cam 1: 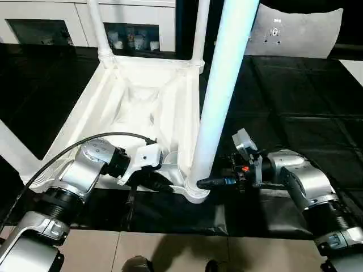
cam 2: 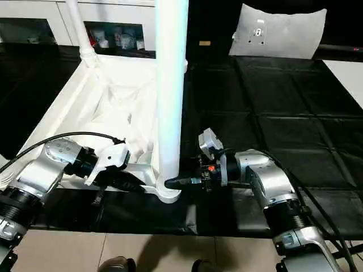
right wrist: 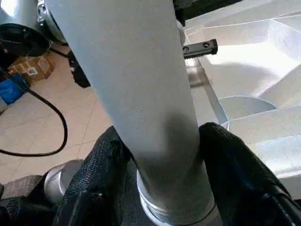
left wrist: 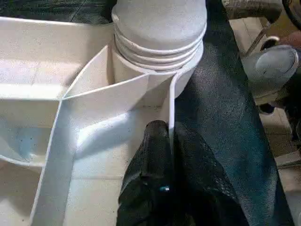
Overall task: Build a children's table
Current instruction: Rotate leg to tighten
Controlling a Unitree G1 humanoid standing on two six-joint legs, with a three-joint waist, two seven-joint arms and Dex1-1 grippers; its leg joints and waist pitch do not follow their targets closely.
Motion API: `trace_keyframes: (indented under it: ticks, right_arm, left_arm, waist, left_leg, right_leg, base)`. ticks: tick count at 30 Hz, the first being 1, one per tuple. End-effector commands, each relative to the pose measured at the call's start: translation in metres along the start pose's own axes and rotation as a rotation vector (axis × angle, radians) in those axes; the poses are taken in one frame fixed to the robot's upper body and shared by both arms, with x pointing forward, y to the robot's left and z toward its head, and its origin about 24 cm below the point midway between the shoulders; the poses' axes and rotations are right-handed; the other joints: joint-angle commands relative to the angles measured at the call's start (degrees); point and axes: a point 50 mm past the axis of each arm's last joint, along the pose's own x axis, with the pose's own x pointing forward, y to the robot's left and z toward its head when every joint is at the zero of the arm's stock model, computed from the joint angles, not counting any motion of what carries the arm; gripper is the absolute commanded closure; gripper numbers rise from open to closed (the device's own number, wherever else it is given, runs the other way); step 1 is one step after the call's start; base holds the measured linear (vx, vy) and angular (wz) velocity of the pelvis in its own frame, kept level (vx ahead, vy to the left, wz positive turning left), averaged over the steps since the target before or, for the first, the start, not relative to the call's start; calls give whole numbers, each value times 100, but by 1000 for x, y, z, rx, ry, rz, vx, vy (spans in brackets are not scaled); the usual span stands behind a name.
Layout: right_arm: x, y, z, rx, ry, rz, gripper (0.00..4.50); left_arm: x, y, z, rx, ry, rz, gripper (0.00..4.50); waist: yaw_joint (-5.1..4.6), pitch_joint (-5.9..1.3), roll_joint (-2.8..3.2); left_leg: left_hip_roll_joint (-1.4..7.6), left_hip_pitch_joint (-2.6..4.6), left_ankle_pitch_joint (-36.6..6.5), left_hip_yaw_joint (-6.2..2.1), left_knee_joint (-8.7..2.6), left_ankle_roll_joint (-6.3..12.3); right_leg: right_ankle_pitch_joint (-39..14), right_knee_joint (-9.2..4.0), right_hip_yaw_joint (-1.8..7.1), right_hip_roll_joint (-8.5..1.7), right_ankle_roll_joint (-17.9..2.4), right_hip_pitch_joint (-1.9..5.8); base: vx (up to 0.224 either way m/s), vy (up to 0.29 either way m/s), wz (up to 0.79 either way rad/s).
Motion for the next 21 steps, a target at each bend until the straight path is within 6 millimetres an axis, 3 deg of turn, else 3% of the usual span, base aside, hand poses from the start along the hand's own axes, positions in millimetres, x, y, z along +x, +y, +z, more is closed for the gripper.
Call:
trace_keyframes:
  ticks: [1,4,5,7,8,9,12,19,20,21]
  right_arm:
    - [8,6,1,27,-39,47,243]
    - [20,6,-3,22,-67,-28,244]
    - [27,5,-6,25,-76,-81,245]
    - [41,2,-10,44,-94,-185,246]
    - [45,1,-11,52,-100,-214,247]
    - [49,0,-11,65,-105,-242,248]
    - [65,-8,-13,113,-122,-354,250]
    - [95,-20,-5,207,-174,-611,253]
    - [105,-23,-2,229,-161,-720,253]
    - [105,-23,-2,229,-161,-720,253]
  left_arm:
    - [10,2,9,8,-14,1,450]
    - [18,11,17,-53,-58,108,450]
    - [23,14,22,-78,-85,142,450]
    - [32,21,30,-111,-109,215,450]
    - [34,23,31,-119,-110,237,450]
    - [37,25,32,-137,-108,257,450]
    - [44,38,38,-185,-114,391,450]
    - [58,50,53,-244,-147,581,450]
    - [63,54,60,-242,-156,667,450]
    - [63,54,60,-242,-156,667,450]
  waist:
    - [-19,-411,-46]
    - [-28,-379,-43]
    - [-23,-368,-44]
    - [-74,-348,-74]
    - [-105,-315,-74]
    - [-151,-310,-95]
    - [-249,-294,-92]
    - [-396,-297,-60]
    - [-428,-307,-30]
    - [-431,-313,-34]
  left_leg:
    - [222,53,-713,8,-383,409]
    - [220,51,-904,6,-399,324]
    - [223,82,-1019,0,-402,267]
    - [199,38,-1179,-30,-439,159]
    - [187,36,-1320,-39,-455,73]
    - [162,10,-1431,-68,-471,13]
    - [138,51,-1619,-84,-458,-9]
    - [131,46,-1919,-136,-495,-48]
    - [158,29,-1882,-137,-530,-36]
    - [154,40,-1908,-135,-534,-34]
  right_leg:
    - [-978,-299,256,-295,-1484,335]
    - [-1356,-350,265,-309,-1366,320]
    - [-1550,-380,272,-323,-1345,288]
    - [-2033,-422,253,-329,-1169,323]
    - [-2443,-460,247,-323,-1011,293]
    - [-2912,-505,224,-335,-800,329]
    - [-3490,-613,204,-343,-536,267]
    - [-3651,-682,137,-323,-399,239]
    - [-3242,-661,150,-296,-471,244]
    - [-3159,-661,147,-294,-500,243]
  base:
    - [0,0,0]
    - [0,0,0]
    - [0,0,0]
    - [-26,0,-4]
    - [-52,1,-7]
    - [-59,2,-9]
    - [0,0,0]
    - [0,0,0]
    - [0,0,0]
    - [0,0,0]
